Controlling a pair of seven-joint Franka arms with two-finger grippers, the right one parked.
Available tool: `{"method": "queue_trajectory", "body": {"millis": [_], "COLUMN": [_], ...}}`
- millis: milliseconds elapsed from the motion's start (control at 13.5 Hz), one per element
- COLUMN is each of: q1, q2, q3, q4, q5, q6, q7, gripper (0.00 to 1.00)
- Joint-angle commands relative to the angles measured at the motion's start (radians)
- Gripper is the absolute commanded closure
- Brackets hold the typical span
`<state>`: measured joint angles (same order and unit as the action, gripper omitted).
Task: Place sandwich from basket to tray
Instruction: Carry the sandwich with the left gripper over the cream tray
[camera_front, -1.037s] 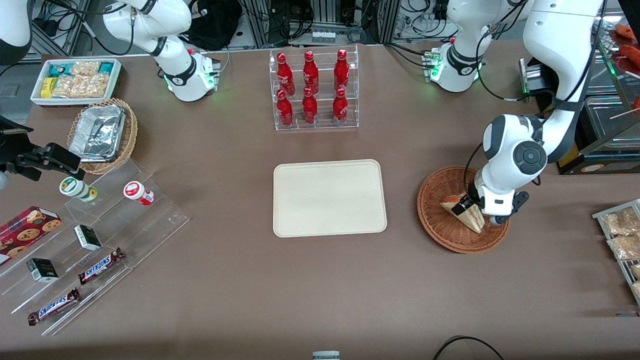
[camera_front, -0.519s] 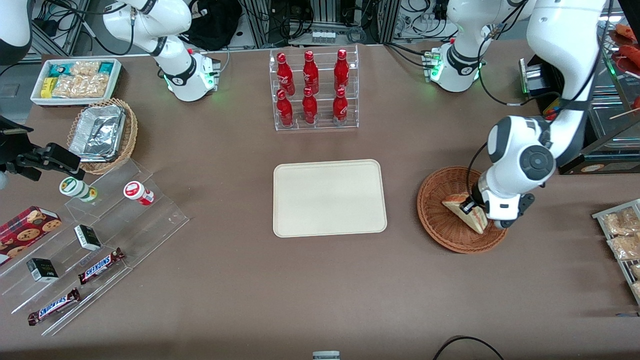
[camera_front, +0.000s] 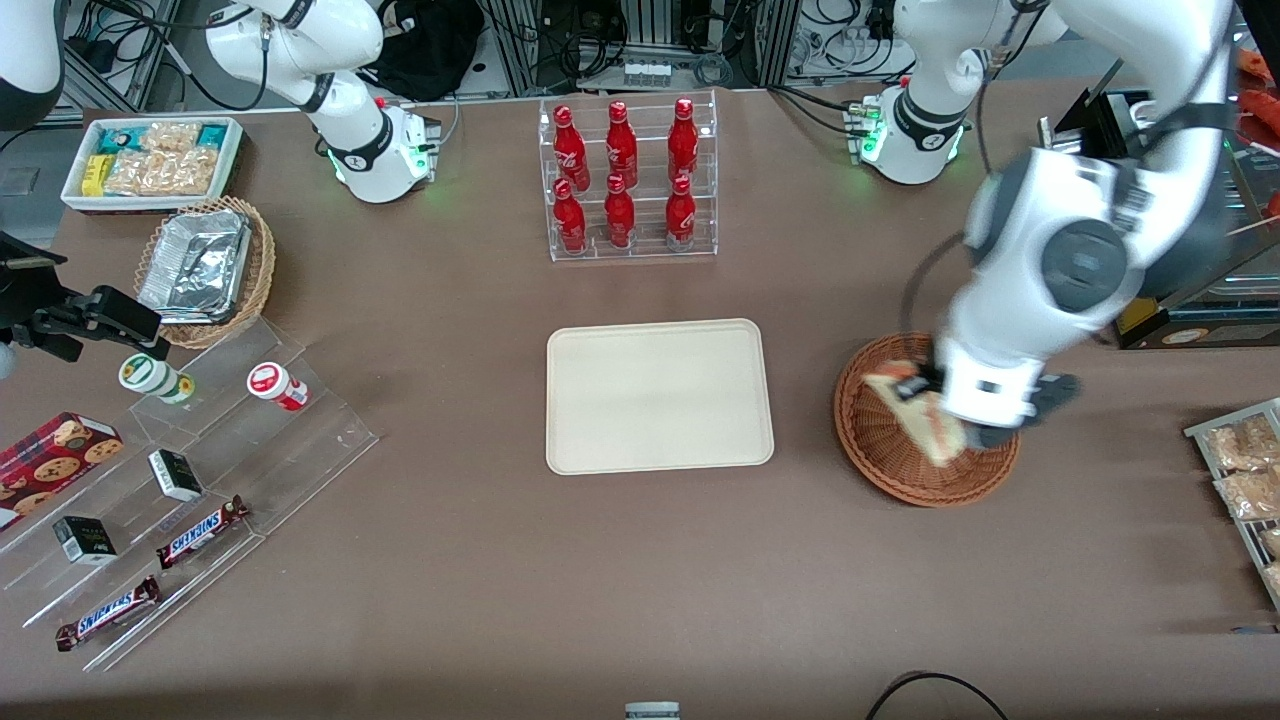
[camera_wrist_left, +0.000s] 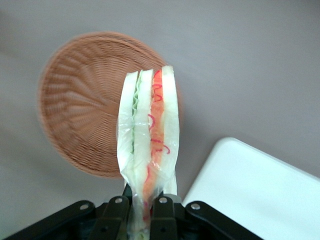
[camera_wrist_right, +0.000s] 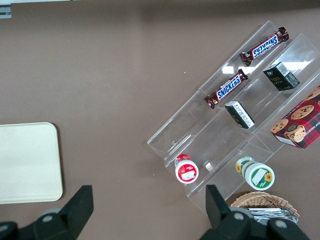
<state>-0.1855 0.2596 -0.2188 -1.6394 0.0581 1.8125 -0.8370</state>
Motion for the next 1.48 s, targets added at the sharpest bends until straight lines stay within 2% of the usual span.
{"method": "queue_trajectory", "body": {"millis": [0, 370, 741, 963, 1407], "q1": [-0.107, -0.28, -0.405, -0.426, -0.439], "q2": [0.091, 0.203, 0.346, 0.42, 0.463], "q3": [0.006, 0.006, 0.007, 0.007, 0.009], "q4": [0.069, 0.075, 0.209, 0.219, 0.194], "q5": [0.012, 0.014, 0.02, 0.028, 0.04], "q6": [-0.016, 0.114, 0.186, 0.215, 0.209], "q7": [0.039, 0.05, -0.031, -0.045, -0.08], "gripper": [0.91, 0.91, 0.89, 0.89, 0.88]}}
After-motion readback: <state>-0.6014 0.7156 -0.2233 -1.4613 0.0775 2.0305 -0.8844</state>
